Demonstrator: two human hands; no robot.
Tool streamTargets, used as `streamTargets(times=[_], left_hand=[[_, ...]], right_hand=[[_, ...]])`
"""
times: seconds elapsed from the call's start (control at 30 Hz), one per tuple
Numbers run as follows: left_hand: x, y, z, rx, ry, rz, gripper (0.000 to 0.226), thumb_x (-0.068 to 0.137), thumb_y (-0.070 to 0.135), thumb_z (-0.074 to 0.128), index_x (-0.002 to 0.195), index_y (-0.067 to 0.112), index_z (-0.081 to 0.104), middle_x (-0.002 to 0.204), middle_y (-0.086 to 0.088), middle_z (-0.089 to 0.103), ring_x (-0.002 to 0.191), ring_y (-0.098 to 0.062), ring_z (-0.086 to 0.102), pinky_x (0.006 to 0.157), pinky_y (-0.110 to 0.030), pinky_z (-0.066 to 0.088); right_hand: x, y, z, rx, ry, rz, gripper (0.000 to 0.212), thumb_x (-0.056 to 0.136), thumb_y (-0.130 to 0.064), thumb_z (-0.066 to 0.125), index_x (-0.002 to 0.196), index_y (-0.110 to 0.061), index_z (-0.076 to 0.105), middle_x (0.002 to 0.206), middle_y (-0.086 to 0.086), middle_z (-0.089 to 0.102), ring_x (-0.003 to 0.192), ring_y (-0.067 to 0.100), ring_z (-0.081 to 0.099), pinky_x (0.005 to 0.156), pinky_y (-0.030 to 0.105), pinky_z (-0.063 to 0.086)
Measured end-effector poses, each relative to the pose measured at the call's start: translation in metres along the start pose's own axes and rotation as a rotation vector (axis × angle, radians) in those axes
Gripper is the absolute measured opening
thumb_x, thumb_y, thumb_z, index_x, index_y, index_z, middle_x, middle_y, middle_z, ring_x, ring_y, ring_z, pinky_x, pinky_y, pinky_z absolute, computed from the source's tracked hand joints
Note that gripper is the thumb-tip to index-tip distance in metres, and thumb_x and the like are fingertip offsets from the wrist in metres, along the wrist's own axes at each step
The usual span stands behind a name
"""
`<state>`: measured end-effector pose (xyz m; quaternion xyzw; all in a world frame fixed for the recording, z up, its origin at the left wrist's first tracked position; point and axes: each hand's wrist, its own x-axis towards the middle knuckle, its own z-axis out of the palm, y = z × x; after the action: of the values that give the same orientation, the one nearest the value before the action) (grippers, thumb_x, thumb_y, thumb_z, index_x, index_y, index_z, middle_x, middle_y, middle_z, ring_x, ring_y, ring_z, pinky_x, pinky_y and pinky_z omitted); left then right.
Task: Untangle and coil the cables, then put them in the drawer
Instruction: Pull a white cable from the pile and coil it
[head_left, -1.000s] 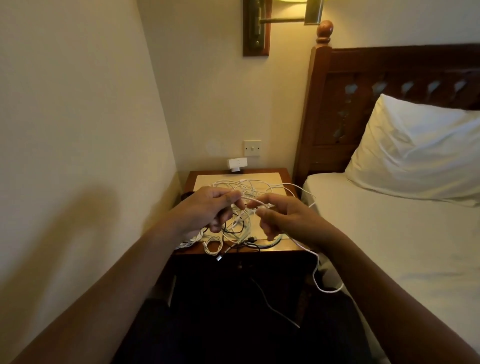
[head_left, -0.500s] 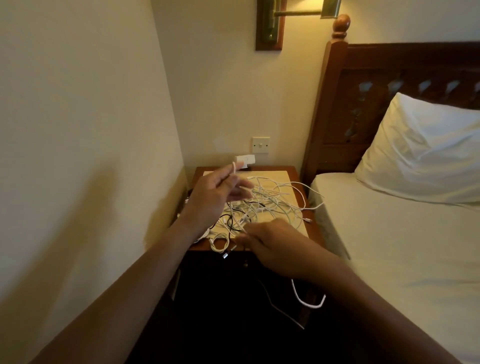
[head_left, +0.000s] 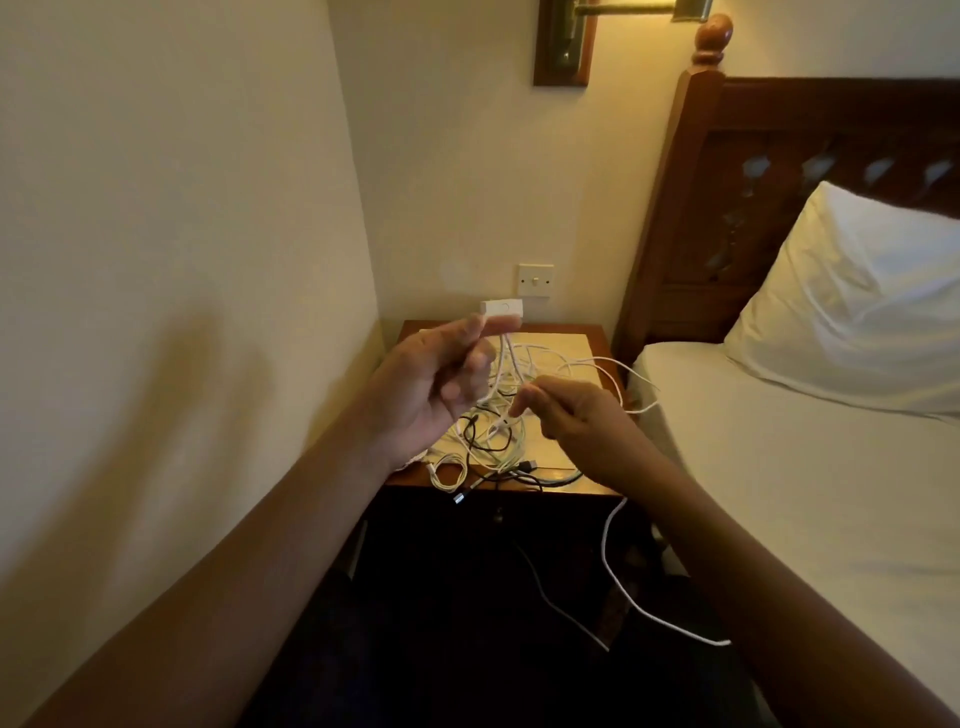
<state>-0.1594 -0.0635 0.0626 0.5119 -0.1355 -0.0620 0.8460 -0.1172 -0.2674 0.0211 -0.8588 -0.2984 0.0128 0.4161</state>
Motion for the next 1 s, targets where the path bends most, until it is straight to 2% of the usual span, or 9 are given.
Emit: streamTargets(times=[0.1, 0.2, 0.27, 0.37, 0.53, 0.63, 0.77, 0.83, 1.0], left_hand=[[0.016, 0.001, 0.009, 0.049, 0.155, 0.096, 0.027, 0.106, 0.014, 0.048, 0.122, 0.0, 0.063, 0.079, -0.003, 0.07, 0.06, -0.01, 0.061, 0.061, -0.019, 0.052], [0.022, -0.005, 0.001, 0.655, 0.257, 0.223, 0.025, 0.106, 0.015, 0.052, 0.125, 0.004, 0.065, 0.087, -0.008, 0.075, 0.072, -0.021, 0.072, 0.071, -0.028, 0.059], [0.019, -0.009, -0.01, 0.97, 0.189, 0.173, 0.026, 0.107, 0.021, 0.051, 0.118, 0.004, 0.067, 0.082, -0.006, 0.074, 0.067, -0.018, 0.071, 0.065, -0.025, 0.056], [0.01, -0.007, -0.025, 1.133, -0.046, -0.035, 0.033, 0.109, 0.027, 0.045, 0.105, 0.005, 0.069, 0.067, -0.002, 0.066, 0.057, -0.016, 0.058, 0.06, -0.026, 0.045], [-0.005, 0.019, -0.038, 0.89, -0.187, -0.237, 0.038, 0.1, 0.038, 0.058, 0.095, 0.002, 0.07, 0.066, -0.002, 0.042, 0.057, -0.013, 0.032, 0.053, -0.02, 0.031], [-0.015, 0.034, -0.06, 0.726, -0.083, -0.211, 0.033, 0.09, 0.036, 0.071, 0.083, 0.004, 0.066, 0.062, 0.005, 0.043, 0.053, -0.008, 0.027, 0.047, -0.017, 0.021], [-0.024, 0.043, -0.078, 0.427, 0.078, -0.212, 0.046, 0.064, 0.047, 0.091, 0.072, 0.01, 0.065, 0.053, 0.007, 0.025, 0.045, -0.007, 0.015, 0.04, -0.015, 0.019], [-0.027, 0.037, -0.073, 0.315, 0.065, -0.23, 0.039, 0.068, 0.041, 0.089, 0.072, 0.012, 0.064, 0.051, 0.007, 0.02, 0.044, -0.009, 0.011, 0.038, -0.016, 0.023], [-0.035, 0.032, -0.041, 0.506, -0.001, -0.29, 0.028, 0.089, 0.03, 0.061, 0.079, 0.004, 0.062, 0.055, 0.001, 0.018, 0.046, -0.012, 0.013, 0.043, -0.021, 0.015]], right_hand=[[-0.015, -0.012, 0.024, -0.119, -0.15, -0.037, 0.033, 0.109, -0.044, 0.041, 0.108, -0.028, 0.069, 0.089, -0.004, 0.069, 0.079, 0.009, 0.063, 0.075, 0.037, 0.055], [-0.021, -0.036, 0.022, -0.207, -0.203, -0.073, 0.033, 0.11, -0.04, 0.041, 0.104, -0.02, 0.067, 0.087, -0.002, 0.068, 0.08, 0.015, 0.063, 0.076, 0.04, 0.054], [-0.016, -0.047, 0.002, -0.276, -0.153, -0.08, 0.031, 0.109, -0.038, 0.044, 0.1, -0.02, 0.068, 0.08, -0.005, 0.065, 0.072, 0.009, 0.059, 0.069, 0.032, 0.049], [0.003, -0.041, -0.039, -0.32, -0.035, -0.1, 0.027, 0.105, -0.039, 0.055, 0.095, -0.022, 0.074, 0.073, -0.009, 0.064, 0.06, 0.003, 0.054, 0.058, 0.019, 0.037], [0.028, 0.02, -0.054, -0.152, -0.063, -0.009, 0.027, 0.099, -0.043, 0.062, 0.089, -0.025, 0.078, 0.073, -0.008, 0.068, 0.065, 0.003, 0.056, 0.064, 0.031, 0.044], [0.025, 0.059, -0.058, -0.072, -0.009, 0.079, 0.028, 0.103, -0.037, 0.058, 0.087, -0.024, 0.077, 0.071, -0.017, 0.067, 0.07, 0.002, 0.058, 0.071, 0.034, 0.046], [0.012, 0.105, -0.056, -0.065, -0.009, 0.215, 0.026, 0.105, -0.03, 0.056, 0.089, -0.027, 0.077, 0.093, -0.003, 0.073, 0.093, 0.021, 0.065, 0.079, 0.038, 0.051], [0.007, 0.124, -0.051, -0.073, -0.014, 0.271, 0.024, 0.106, -0.026, 0.055, 0.094, -0.027, 0.076, 0.1, -0.007, 0.072, 0.098, 0.019, 0.064, 0.078, 0.028, 0.048], [-0.006, 0.162, -0.047, -0.135, 0.067, 0.381, 0.025, 0.107, -0.024, 0.051, 0.103, -0.025, 0.076, 0.115, 0.0, 0.071, 0.101, 0.018, 0.061, 0.073, 0.019, 0.042]])
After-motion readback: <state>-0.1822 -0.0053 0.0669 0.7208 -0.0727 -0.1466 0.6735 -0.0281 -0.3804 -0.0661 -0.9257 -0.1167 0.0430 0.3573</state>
